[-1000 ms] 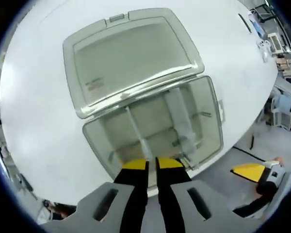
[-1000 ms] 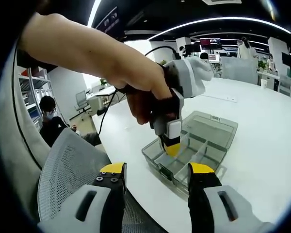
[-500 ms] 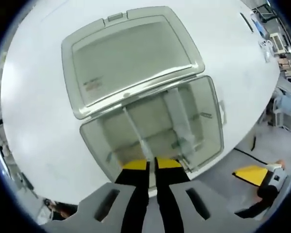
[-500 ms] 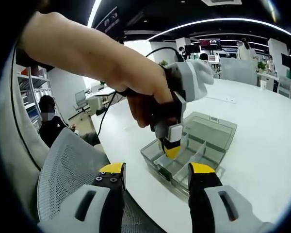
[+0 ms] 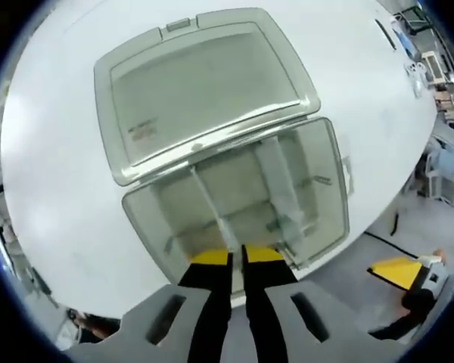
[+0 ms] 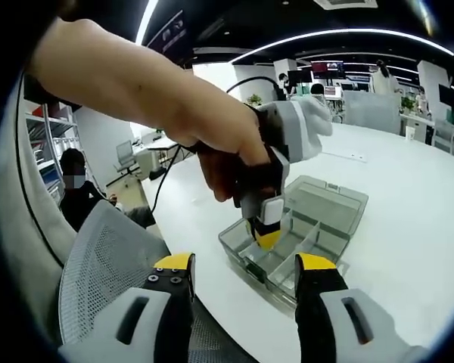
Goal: Insert the divider into the dual guide fixture by aligning both edges with the guide slots and pushing it downward to the bottom, including one-sided entry, uneven engagement, binding, and posture correction.
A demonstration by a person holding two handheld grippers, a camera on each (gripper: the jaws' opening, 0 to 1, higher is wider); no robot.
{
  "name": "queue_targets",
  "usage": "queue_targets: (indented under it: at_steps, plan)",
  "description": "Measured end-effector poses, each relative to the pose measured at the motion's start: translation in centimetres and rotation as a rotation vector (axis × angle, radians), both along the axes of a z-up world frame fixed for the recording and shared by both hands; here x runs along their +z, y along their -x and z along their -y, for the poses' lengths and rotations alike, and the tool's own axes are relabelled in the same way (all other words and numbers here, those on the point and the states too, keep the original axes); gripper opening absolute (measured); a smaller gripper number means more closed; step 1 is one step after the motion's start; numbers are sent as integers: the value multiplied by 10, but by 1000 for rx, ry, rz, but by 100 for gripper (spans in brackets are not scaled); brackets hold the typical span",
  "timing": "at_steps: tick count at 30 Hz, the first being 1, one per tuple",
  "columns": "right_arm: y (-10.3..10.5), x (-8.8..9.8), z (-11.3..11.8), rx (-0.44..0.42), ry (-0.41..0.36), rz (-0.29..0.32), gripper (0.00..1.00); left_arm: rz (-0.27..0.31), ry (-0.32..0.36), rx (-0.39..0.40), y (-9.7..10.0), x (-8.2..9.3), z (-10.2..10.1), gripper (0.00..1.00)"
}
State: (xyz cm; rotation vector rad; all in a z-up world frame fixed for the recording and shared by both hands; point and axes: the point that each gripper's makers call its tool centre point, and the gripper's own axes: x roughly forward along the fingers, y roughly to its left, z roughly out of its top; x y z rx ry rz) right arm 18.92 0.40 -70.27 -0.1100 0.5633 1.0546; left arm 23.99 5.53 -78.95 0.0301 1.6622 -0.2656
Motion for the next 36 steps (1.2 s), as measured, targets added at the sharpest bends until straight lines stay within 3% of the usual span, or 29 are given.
queue_targets:
  at_steps: [4, 18, 27, 33, 36]
  plan:
    - [0, -1, -1, 2, 1, -1, 50, 12, 24, -36, 0, -3, 0, 5]
    - [-3, 5, 1, 1, 14, 8, 50, 62, 113, -26, -1, 4, 4, 15]
    - [-3, 8, 0, 12, 29, 19, 51, 133, 194, -3, -4, 12, 2, 22]
    - [-3, 8, 1, 23, 49, 22, 52, 220, 258, 0, -8, 16, 2, 31]
    - [-1, 7, 2, 32, 61, 22, 52, 235, 284, -12, -2, 18, 2, 33]
